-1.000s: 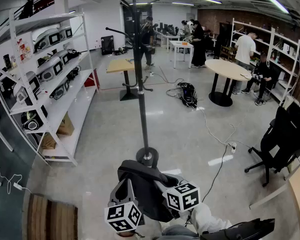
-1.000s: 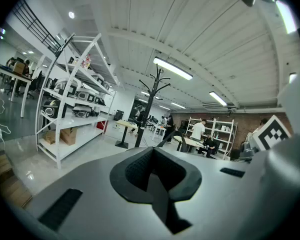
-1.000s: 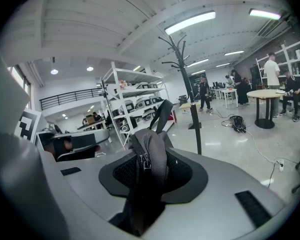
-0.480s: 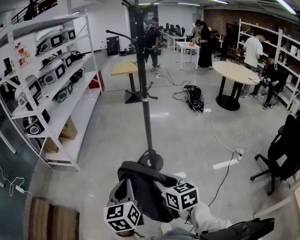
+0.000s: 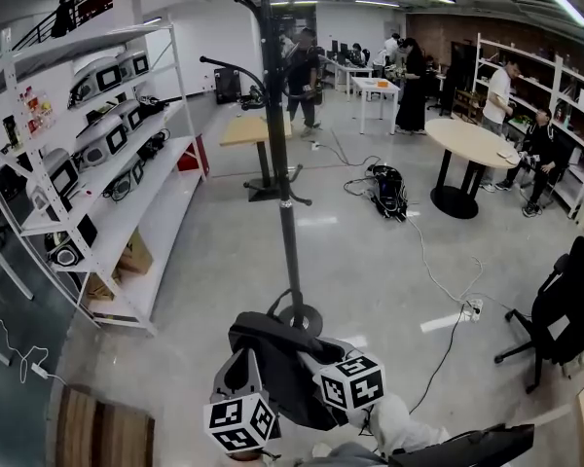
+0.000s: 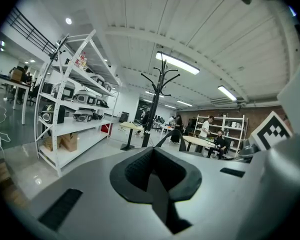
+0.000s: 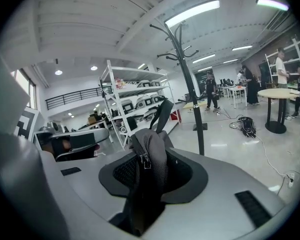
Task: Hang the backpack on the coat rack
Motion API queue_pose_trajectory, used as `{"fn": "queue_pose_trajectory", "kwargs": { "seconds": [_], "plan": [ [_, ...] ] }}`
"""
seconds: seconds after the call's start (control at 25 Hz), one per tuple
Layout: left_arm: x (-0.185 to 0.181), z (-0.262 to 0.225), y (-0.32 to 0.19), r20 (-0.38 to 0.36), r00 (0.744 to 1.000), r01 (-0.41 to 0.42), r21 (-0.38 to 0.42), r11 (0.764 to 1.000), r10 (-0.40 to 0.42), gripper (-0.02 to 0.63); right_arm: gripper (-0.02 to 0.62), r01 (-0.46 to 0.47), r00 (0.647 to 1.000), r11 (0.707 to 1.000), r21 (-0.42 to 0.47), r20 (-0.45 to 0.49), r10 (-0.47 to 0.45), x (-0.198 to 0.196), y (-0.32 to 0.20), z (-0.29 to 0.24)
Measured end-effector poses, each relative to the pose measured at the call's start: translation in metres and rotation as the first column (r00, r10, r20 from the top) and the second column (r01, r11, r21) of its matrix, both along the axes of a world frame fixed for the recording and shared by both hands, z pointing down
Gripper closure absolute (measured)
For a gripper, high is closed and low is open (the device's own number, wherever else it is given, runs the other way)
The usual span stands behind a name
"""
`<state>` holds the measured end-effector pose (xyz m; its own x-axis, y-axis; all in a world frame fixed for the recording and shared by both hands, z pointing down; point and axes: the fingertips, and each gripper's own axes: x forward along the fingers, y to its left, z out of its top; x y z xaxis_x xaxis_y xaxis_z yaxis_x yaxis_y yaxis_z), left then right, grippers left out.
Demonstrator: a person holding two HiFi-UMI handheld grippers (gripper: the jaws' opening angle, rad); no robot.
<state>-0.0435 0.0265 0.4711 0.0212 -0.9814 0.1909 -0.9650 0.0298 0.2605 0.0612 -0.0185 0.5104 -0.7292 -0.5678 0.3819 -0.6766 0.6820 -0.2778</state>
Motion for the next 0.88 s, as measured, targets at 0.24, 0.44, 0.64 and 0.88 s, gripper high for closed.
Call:
{"fn": "queue_pose_trajectory", "kwargs": {
  "seconds": [0.24,0.44,0.64,0.88],
  "plan": [
    [-0.003,0.004,-0.024,-0.019,0.999,0.026,-0.003,1.0,-0.026,0.603,0.479,0.021,1.0,1.0,-0.004,-0.006,-0.021,-0.001,-0.028,0.003],
    [-0.005,0.004,-0.038,0.0,1.0,0.031,-0.006,1.0,-0.031,0.603,0.479,0.032,0.999,1.0,-0.002,-0.01,-0.032,-0.008,-0.044,0.004],
    [-0.004,0.007,-0.051,0.001,1.0,0.021,-0.014,1.0,-0.021,0.603,0.479,0.035,0.999,0.999,0.001,-0.008,-0.035,-0.011,-0.056,0.006],
    [-0.007,0.009,-0.068,-0.006,1.0,0.006,-0.014,1.0,-0.006,0.603,0.479,0.036,0.999,0.999,0.003,-0.009,-0.036,-0.018,-0.071,0.008]
  ]
}}
